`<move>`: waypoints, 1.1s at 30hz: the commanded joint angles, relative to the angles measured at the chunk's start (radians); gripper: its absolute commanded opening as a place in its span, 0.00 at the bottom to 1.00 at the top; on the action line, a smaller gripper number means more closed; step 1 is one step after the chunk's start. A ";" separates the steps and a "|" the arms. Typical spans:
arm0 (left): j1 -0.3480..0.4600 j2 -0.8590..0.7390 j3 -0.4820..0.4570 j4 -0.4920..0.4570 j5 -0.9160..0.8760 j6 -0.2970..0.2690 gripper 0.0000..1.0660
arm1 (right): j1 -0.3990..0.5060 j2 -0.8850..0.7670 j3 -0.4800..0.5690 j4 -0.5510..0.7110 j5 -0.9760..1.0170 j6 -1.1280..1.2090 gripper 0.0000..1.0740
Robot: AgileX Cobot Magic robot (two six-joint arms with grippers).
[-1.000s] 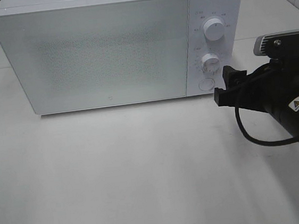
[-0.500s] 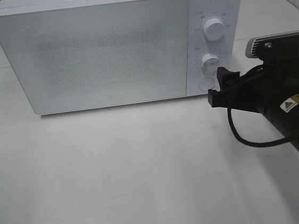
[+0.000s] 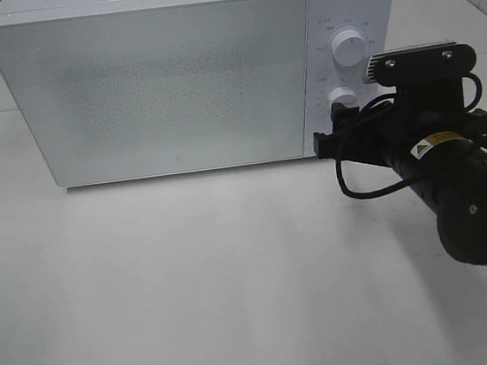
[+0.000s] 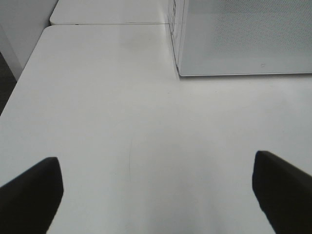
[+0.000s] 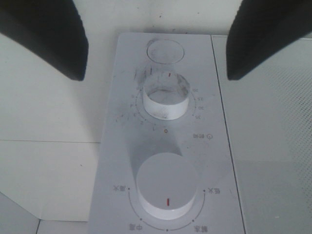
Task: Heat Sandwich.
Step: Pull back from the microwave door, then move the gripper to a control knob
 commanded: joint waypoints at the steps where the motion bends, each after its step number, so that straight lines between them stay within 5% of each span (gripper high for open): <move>1: -0.001 -0.027 0.002 0.002 -0.008 0.003 0.95 | -0.034 0.043 -0.057 -0.043 0.031 0.007 0.71; 27: -0.001 -0.027 0.002 0.002 -0.008 0.003 0.95 | -0.109 0.192 -0.242 -0.117 0.096 0.009 0.70; 31: -0.001 -0.027 0.002 0.002 -0.008 0.003 0.95 | -0.109 0.192 -0.242 -0.117 0.100 0.009 0.61; 33: -0.001 -0.027 0.002 0.002 -0.008 0.003 0.95 | -0.109 0.192 -0.242 -0.117 0.118 0.009 0.47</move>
